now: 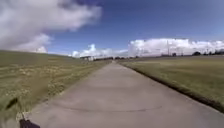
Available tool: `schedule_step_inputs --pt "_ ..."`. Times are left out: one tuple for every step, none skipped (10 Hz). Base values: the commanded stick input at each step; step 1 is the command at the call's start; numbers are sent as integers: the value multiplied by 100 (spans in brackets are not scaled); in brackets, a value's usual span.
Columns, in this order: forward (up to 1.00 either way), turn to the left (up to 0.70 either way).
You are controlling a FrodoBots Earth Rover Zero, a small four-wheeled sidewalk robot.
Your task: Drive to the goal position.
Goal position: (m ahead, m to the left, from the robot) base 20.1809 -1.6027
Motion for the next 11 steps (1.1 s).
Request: schedule_step_inputs --pt "70 0" --pt "70 0" --pt "70 0" --pt "70 0" --pt "70 0" --pt "70 0" --pt "70 0" --pt "70 0" --pt "70 0" --pt "70 0" --pt "70 0"
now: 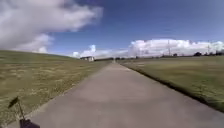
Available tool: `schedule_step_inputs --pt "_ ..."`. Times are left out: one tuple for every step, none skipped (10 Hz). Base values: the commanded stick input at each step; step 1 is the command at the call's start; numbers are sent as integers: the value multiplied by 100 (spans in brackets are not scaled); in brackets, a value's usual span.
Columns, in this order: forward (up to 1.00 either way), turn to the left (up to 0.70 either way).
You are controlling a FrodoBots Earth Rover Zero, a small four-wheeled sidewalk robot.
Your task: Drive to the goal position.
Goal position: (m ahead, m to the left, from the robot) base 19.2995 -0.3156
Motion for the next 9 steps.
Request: schedule_step_inputs --pt "70 0" --pt "70 0" --pt "70 0" --pt "70 0" --pt "70 0" --pt "70 0" --pt "70 0" --pt "70 0" --pt "70 0"
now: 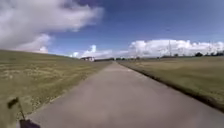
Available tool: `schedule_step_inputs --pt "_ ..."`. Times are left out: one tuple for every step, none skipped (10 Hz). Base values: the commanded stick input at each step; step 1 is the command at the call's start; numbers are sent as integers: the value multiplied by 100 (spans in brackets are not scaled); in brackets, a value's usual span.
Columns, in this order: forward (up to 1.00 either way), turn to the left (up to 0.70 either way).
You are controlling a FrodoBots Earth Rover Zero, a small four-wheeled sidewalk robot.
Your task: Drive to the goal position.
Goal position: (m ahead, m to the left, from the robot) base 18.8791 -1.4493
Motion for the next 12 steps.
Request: schedule_step_inputs --pt "70 0" --pt "70 0" --pt "70 0" --pt "70 0" --pt "70 0" --pt "70 0" --pt "70 0" --pt "70 0" --pt "70 0" --pt "70 0" --pt "70 0" --pt "70 0"
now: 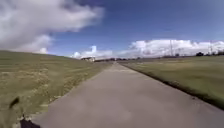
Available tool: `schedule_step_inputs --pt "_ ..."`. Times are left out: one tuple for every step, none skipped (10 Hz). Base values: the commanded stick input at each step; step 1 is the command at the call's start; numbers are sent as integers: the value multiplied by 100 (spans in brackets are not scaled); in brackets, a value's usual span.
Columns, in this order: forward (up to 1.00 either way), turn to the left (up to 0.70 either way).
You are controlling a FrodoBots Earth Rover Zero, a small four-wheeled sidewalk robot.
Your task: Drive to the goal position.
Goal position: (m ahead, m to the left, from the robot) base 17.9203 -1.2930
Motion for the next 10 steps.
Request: schedule_step_inputs --pt "70 0" --pt "70 0" --pt "70 -27" --pt "70 -23" --pt "70 0" --pt "70 0" --pt "70 0" --pt "70 0" --pt "70 0" --pt "70 0"
